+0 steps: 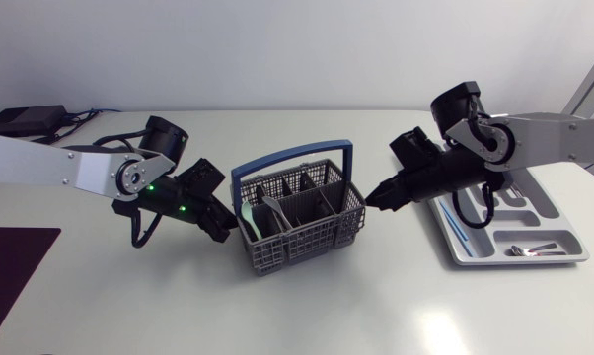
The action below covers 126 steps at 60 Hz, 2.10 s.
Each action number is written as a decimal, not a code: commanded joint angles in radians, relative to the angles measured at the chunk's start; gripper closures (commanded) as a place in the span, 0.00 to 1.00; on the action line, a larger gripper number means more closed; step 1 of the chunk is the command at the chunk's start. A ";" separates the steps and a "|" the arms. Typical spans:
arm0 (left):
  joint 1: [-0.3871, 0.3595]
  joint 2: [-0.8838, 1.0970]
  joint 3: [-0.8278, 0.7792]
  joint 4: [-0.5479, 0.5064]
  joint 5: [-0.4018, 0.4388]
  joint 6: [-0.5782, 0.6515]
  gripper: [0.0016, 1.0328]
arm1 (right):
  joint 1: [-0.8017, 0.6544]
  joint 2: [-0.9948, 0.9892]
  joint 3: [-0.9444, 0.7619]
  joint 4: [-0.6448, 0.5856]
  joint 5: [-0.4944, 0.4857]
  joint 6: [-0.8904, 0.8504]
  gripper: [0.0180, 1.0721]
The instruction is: Unload the cutlery basket into the drawer organizer.
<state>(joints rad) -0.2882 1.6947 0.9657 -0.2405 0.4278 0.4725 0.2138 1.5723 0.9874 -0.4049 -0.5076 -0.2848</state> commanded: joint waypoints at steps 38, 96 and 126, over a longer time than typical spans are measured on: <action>0.027 -0.099 0.059 0.058 0.020 0.106 0.62 | -0.027 -0.248 -0.199 -0.011 0.057 -0.074 0.52; -0.430 -0.239 -0.048 0.153 -0.524 0.765 0.52 | -0.113 -0.360 -0.355 -0.006 0.026 -0.280 0.19; -0.437 -0.095 0.074 0.178 -0.632 0.920 0.57 | -0.114 -0.350 -0.368 0.008 0.003 -0.300 0.18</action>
<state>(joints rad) -0.7212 1.5639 0.9985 -0.0689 -0.1898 1.3354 0.1081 1.2228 0.6472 -0.4107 -0.4980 -0.5625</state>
